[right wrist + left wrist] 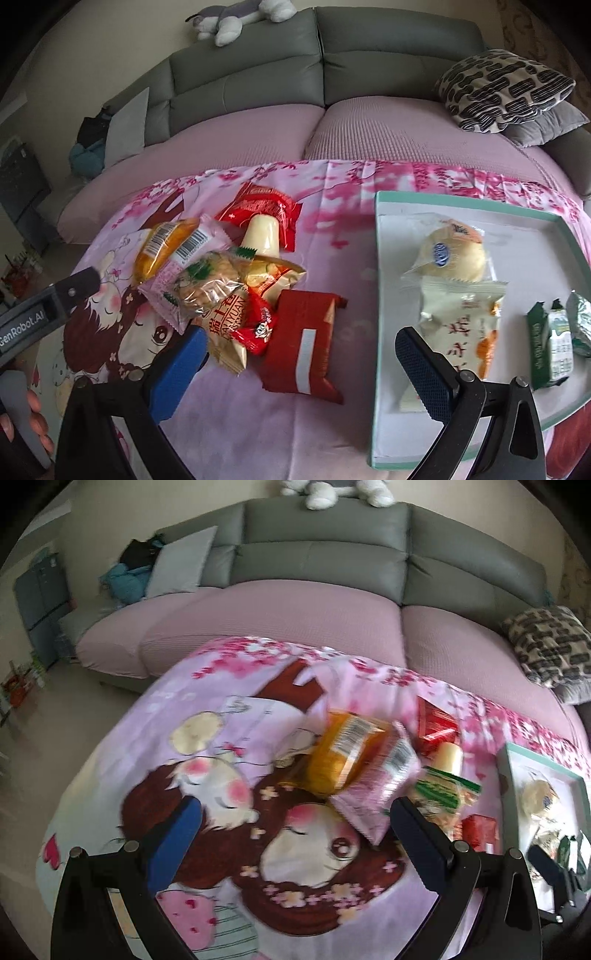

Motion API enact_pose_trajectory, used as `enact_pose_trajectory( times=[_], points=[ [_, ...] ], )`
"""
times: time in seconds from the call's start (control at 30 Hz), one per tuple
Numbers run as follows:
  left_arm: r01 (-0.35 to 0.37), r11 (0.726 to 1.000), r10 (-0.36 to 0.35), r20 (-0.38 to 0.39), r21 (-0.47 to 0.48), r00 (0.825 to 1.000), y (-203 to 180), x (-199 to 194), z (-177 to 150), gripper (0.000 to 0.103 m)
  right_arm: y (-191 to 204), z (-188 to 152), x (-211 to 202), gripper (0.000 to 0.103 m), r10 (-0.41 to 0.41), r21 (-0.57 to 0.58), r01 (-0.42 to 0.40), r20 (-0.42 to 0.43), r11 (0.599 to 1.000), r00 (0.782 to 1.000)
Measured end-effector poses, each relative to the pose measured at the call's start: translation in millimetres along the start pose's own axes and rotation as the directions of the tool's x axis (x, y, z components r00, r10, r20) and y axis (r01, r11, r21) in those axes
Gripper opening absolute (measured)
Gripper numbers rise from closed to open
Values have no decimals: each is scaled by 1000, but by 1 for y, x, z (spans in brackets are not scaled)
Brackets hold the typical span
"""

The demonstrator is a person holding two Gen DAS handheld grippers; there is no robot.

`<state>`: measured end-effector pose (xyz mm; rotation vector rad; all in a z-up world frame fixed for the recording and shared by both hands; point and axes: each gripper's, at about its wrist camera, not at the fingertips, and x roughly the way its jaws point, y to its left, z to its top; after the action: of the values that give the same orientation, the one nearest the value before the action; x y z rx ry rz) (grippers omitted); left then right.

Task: Organize snacks
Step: 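Lower the right tool onto the small red wrapped pack and close it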

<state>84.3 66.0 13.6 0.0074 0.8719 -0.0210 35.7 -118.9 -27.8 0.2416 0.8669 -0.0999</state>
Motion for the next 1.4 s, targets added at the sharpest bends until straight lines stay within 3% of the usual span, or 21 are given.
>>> enact_pose_trajectory(
  times=[0.2, 0.27, 0.4, 0.43, 0.83, 1.4],
  points=[
    [110, 993, -109, -29, 46, 994, -29, 13, 2, 102, 1, 1, 3, 87, -4, 7, 4, 16, 1000, 1000],
    [130, 990, -128, -38, 60, 991, -37, 17, 3, 102, 4, 2, 5, 78, 16, -2, -16, 15, 1000, 1000],
    [166, 984, -162, -56, 68, 985, -46, 23, 3, 102, 7, 3, 5, 72, 26, -20, -26, 19, 999, 999],
    [171, 983, -167, -60, 67, 984, -48, 24, 3, 102, 8, 3, 5, 67, 29, -26, -29, 21, 999, 999],
    [123, 992, -126, -104, -32, 987, -17, 37, 0, 102, 25, 0, 9, 49, 68, -93, -66, 18, 993, 998],
    [130, 990, -136, -119, -51, 984, -13, 39, -1, 102, 18, -1, 18, 24, 119, -50, -118, 16, 992, 993]
  ],
)
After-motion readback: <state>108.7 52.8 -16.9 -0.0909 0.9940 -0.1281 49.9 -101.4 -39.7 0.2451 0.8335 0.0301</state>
